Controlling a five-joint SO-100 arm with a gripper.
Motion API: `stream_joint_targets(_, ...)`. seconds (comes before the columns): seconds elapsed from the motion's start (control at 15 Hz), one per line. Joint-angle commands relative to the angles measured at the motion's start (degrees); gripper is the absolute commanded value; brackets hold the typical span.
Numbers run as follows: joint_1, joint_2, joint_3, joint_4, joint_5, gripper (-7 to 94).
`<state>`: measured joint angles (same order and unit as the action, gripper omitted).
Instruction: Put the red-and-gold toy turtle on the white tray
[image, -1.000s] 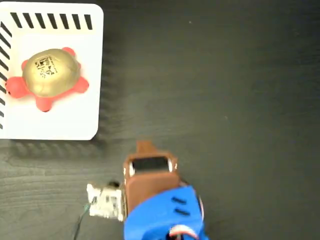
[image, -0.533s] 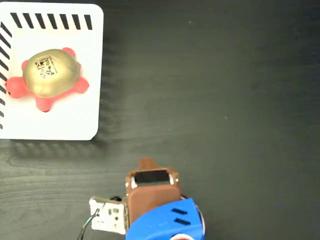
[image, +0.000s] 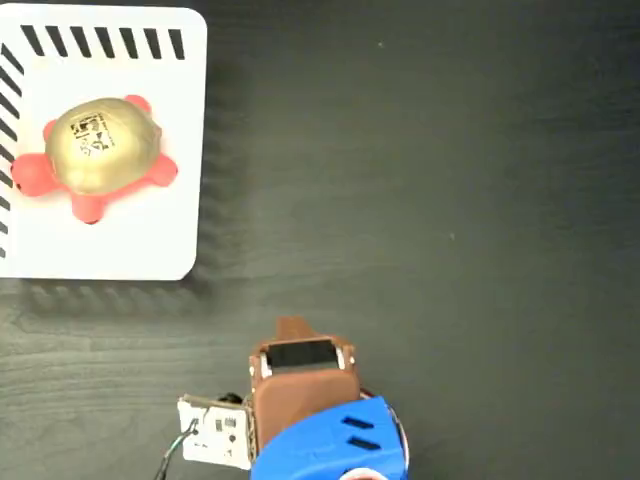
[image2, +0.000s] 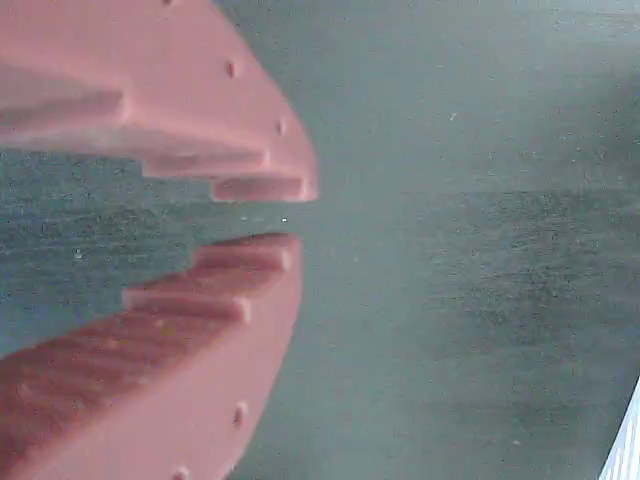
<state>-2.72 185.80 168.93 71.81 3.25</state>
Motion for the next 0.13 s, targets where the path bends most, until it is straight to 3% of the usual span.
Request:
stream_joint_targets(0.0,-1.05,0.53,-1.32,0.70,0.18,0)
stream_joint_targets(0.07,-1.05,0.53,-1.32,0.70,0.18,0)
